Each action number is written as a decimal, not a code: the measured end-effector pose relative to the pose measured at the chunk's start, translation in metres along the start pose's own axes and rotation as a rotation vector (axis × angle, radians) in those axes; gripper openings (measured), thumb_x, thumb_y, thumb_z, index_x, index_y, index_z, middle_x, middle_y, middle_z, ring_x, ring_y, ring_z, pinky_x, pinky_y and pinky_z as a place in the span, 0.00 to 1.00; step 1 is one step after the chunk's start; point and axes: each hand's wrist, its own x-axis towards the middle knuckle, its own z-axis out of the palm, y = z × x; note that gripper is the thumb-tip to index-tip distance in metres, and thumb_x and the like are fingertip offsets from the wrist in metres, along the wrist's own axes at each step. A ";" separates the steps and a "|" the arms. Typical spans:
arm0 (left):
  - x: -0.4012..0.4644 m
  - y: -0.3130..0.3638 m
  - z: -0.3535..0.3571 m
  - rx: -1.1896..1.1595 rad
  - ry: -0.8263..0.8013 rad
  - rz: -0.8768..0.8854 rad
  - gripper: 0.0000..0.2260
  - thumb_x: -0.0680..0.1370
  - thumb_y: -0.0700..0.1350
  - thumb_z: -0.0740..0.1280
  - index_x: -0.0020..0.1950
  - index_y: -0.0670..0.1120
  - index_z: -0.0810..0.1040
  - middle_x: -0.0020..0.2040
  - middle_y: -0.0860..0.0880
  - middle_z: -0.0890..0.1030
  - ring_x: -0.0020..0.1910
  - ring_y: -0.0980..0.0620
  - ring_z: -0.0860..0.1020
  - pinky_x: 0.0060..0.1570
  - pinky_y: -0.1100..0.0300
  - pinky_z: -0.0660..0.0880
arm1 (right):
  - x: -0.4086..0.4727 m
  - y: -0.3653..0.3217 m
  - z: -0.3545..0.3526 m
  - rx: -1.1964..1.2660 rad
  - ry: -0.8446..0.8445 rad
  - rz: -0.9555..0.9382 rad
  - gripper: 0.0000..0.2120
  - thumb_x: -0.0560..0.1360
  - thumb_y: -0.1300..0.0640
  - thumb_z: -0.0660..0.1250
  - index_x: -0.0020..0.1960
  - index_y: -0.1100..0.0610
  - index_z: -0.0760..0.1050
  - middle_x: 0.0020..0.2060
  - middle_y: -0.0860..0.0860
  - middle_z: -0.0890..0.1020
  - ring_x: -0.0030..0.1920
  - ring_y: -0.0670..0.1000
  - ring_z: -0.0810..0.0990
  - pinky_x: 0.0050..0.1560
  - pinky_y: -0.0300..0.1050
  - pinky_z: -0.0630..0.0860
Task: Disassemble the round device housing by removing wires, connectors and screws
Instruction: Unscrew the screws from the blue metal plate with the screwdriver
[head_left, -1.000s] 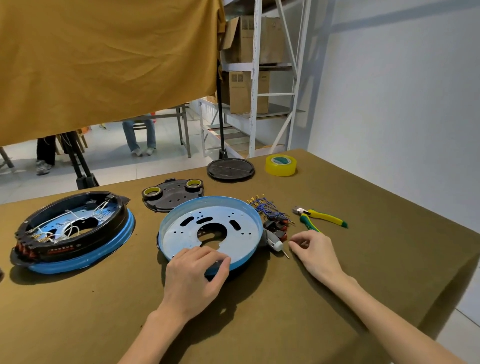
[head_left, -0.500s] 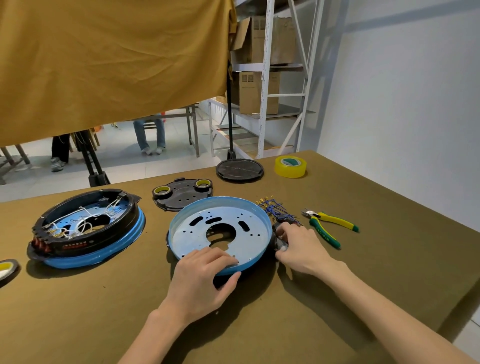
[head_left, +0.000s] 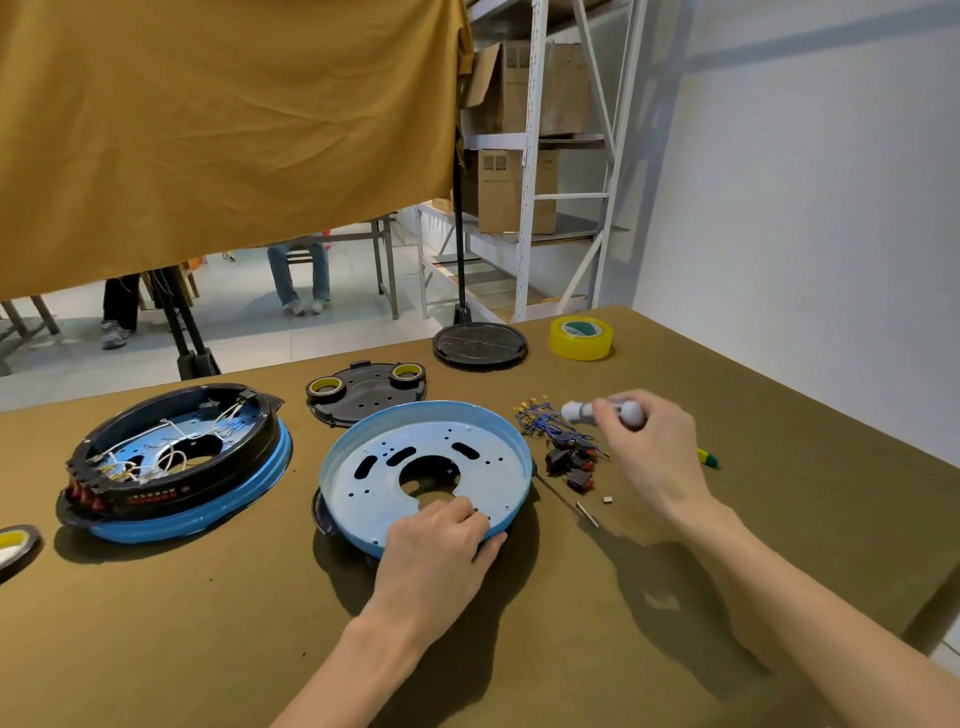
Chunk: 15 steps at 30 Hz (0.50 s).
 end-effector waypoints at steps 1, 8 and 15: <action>0.004 0.005 0.002 0.009 -0.034 -0.016 0.15 0.82 0.60 0.64 0.50 0.52 0.84 0.44 0.56 0.81 0.42 0.57 0.79 0.42 0.59 0.80 | 0.005 -0.008 -0.004 0.075 0.042 0.003 0.08 0.78 0.50 0.71 0.43 0.53 0.84 0.35 0.48 0.83 0.34 0.44 0.76 0.34 0.39 0.70; 0.027 -0.017 -0.018 -0.488 -0.225 -0.196 0.21 0.78 0.68 0.60 0.48 0.55 0.85 0.41 0.62 0.83 0.41 0.64 0.82 0.43 0.61 0.81 | 0.024 -0.053 0.013 0.485 0.024 0.097 0.22 0.83 0.43 0.62 0.48 0.64 0.75 0.38 0.60 0.81 0.36 0.52 0.82 0.40 0.46 0.80; 0.044 -0.035 -0.008 -0.508 -0.288 -0.186 0.13 0.82 0.49 0.68 0.66 0.57 0.81 0.56 0.61 0.83 0.50 0.63 0.81 0.55 0.59 0.81 | 0.023 -0.072 0.056 0.607 -0.157 -0.015 0.12 0.85 0.47 0.59 0.52 0.55 0.72 0.33 0.55 0.79 0.26 0.51 0.76 0.30 0.48 0.79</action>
